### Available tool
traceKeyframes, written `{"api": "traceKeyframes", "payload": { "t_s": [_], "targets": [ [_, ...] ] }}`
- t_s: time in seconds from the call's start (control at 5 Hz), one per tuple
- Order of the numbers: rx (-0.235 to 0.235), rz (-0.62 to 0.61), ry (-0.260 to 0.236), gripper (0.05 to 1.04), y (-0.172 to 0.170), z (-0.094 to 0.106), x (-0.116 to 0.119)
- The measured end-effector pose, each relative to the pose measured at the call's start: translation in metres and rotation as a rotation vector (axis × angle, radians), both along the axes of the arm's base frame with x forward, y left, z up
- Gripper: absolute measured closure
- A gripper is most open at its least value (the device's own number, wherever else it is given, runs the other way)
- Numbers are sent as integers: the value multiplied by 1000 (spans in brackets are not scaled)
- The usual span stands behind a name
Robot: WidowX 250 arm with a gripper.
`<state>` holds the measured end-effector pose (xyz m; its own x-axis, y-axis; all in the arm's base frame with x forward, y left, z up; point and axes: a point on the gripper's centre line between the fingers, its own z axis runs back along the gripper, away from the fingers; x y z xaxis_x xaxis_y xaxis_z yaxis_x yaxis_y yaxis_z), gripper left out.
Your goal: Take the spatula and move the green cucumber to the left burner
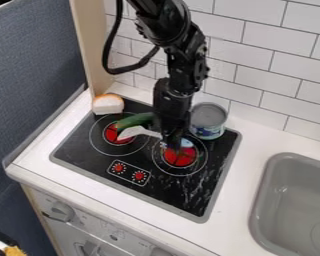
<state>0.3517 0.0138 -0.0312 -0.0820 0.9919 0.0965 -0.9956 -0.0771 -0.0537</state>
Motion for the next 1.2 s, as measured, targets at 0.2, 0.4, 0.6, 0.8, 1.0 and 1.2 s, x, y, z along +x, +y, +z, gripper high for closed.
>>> {"api": "traceKeyframes", "payload": {
  "t_s": [0.2,0.4,0.6,0.8,1.0,1.2],
  "targets": [
    [0,3,-6,756,2,0,0],
    [16,-49,17,756,-11,-8,-12],
    [35,-100,21,756,-22,-12,-17],
    [47,-120,44,756,-24,-24,-22],
    [60,-123,45,756,-26,-25,-24],
    [50,-129,59,685,-25,-33,-23]
  ]
}}
